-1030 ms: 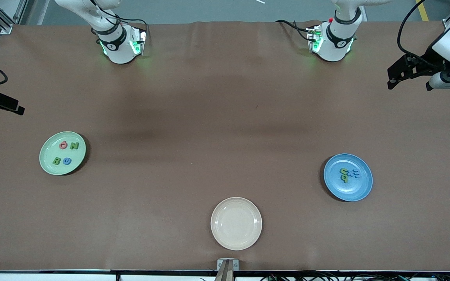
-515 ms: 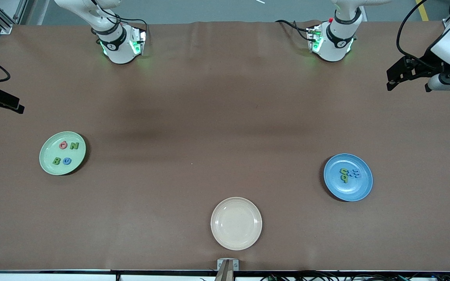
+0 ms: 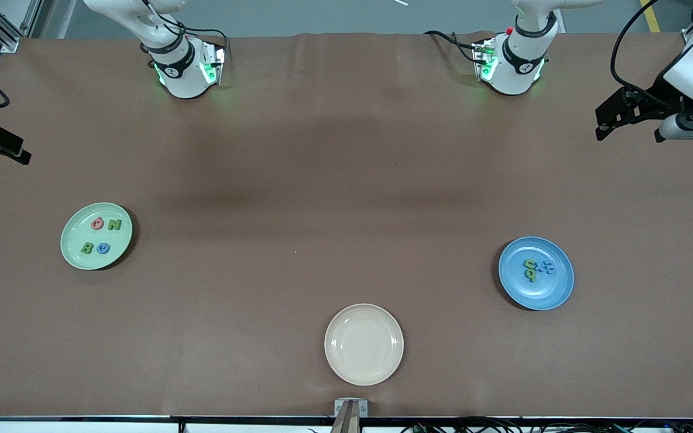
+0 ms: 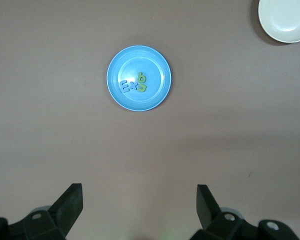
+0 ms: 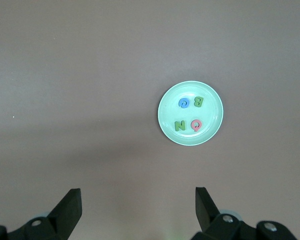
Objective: Sort upper and lower case letters into plates
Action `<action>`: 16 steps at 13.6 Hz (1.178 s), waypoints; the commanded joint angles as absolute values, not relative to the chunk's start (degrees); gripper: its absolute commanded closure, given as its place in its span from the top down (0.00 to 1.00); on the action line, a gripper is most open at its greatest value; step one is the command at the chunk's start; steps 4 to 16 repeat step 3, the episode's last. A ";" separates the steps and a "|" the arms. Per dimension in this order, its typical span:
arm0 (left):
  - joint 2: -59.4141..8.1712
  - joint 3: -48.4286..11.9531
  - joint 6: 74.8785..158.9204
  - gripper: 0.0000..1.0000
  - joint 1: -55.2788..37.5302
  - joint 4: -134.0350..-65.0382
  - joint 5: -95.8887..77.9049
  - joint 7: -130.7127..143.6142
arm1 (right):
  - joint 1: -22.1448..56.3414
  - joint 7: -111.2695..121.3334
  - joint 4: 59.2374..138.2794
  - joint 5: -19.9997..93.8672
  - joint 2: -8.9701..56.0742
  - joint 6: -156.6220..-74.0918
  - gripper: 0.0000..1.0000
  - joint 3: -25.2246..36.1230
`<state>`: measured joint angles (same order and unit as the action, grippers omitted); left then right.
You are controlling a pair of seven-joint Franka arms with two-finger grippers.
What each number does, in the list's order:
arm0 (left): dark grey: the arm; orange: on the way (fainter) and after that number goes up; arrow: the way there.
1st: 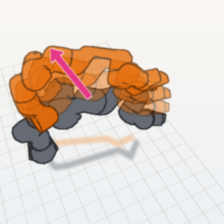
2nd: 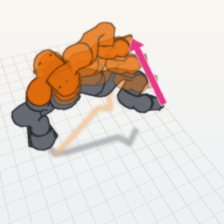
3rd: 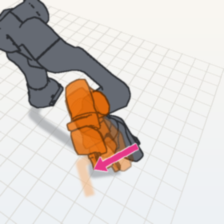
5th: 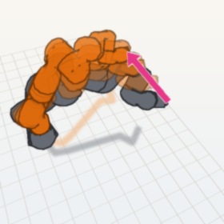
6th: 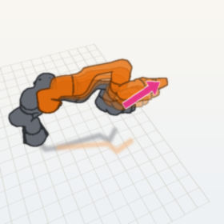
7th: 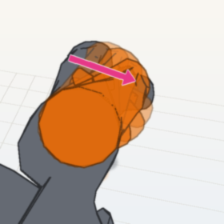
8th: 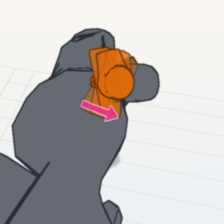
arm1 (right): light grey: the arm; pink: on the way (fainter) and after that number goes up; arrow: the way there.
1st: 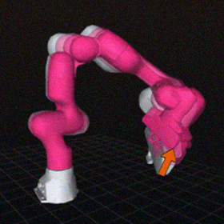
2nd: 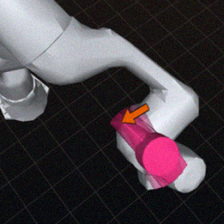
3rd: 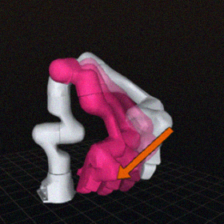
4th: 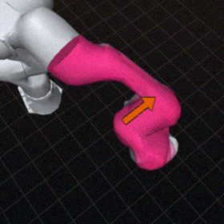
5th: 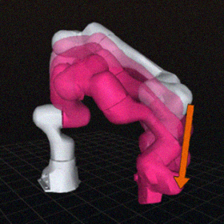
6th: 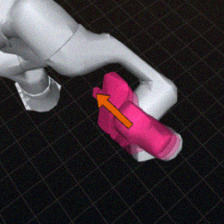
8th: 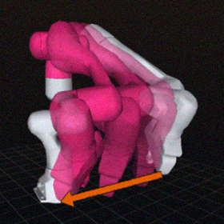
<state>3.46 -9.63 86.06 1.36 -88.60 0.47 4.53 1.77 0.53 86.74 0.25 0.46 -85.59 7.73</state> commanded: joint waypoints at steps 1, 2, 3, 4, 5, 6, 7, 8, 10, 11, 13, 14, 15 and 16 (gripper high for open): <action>3.52 -9.58 86.40 1.00 1.93 -88.60 -0.62 3.60 | 2.55 0.17 88.07 -0.79 -1.49 -86.31 1.00 8.00; 3.43 -9.58 86.40 1.00 1.93 -88.42 -0.53 3.69 | 2.64 0.18 88.07 -0.70 -1.41 -86.48 1.00 8.00; 3.34 -9.58 86.40 1.00 1.93 -87.72 -0.35 4.04 | 2.64 0.18 87.98 -0.44 -1.41 -86.48 1.00 7.91; 3.34 -9.58 86.40 1.00 1.93 -87.72 -0.35 4.04 | 2.64 0.18 87.98 -0.44 -1.41 -86.48 1.00 7.91; 3.34 -9.58 86.40 1.00 1.93 -87.72 -0.35 4.04 | 2.64 0.18 87.98 -0.44 -1.41 -86.48 1.00 7.91; 3.34 -9.58 86.40 1.00 1.93 -87.72 -0.35 4.04 | 2.64 0.18 87.98 -0.44 -1.41 -86.48 1.00 7.91; 3.34 -9.58 86.40 1.00 1.93 -87.72 -0.35 4.04 | 2.64 0.18 87.98 -0.44 -1.41 -86.48 1.00 7.91; 3.34 -9.58 86.40 1.00 1.93 -87.72 -0.35 4.04 | 2.64 0.18 87.98 -0.44 -1.41 -86.48 1.00 7.91; 3.34 -9.58 86.40 1.00 1.93 -87.72 -0.35 4.04 | 2.64 0.18 87.98 -0.44 -1.41 -86.48 1.00 7.91; 3.34 -9.58 86.40 1.00 1.93 -87.72 -0.35 4.04 | 2.64 0.18 87.98 -0.44 -1.41 -86.48 1.00 7.91; 3.34 -9.58 86.40 1.00 1.93 -87.72 -0.35 4.04 | 2.64 0.18 87.98 -0.44 -1.41 -86.48 1.00 7.91; 3.34 -9.58 86.40 1.00 1.93 -87.72 -0.35 4.04 | 2.64 0.18 87.98 -0.44 -1.41 -86.48 1.00 7.91; 3.34 -9.58 86.40 1.00 1.93 -87.72 -0.35 4.04 | 2.64 0.18 87.98 -0.44 -1.41 -86.48 1.00 7.91; 3.34 -9.58 86.40 1.00 1.93 -87.72 -0.35 4.04 | 2.64 0.18 87.98 -0.44 -1.41 -86.48 1.00 7.91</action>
